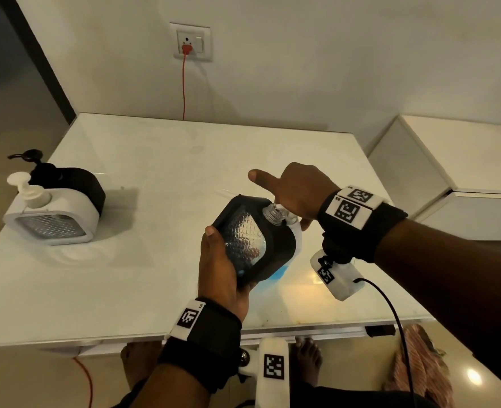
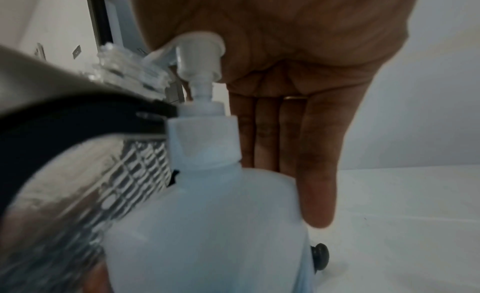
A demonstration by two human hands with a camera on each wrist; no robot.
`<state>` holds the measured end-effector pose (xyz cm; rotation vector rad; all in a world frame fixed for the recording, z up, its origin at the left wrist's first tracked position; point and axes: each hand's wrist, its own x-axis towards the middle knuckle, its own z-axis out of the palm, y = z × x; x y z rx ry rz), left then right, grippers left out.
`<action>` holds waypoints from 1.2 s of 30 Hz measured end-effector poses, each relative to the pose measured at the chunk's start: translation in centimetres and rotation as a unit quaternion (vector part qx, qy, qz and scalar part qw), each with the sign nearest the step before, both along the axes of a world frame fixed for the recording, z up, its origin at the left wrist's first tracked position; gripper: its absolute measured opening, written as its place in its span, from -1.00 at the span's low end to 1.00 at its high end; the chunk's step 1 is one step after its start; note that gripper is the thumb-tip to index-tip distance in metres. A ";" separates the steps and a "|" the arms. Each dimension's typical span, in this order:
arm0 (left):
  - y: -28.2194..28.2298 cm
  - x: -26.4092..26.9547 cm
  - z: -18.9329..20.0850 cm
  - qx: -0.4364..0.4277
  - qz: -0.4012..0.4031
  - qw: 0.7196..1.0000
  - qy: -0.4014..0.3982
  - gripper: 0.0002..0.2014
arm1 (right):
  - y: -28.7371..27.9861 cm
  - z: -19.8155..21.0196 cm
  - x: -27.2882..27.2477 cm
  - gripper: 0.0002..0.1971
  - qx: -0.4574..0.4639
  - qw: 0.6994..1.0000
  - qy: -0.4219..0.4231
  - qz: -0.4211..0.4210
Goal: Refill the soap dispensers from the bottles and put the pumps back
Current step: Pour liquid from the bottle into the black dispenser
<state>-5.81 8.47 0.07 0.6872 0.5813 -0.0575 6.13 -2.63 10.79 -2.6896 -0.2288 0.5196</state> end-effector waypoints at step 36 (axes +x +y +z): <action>0.1 0.1 -0.5 0.000 -0.003 1.000 0.015 -0.48 | 0.2 0.2 -0.1 -0.04 0.010 1.000 0.006 0.003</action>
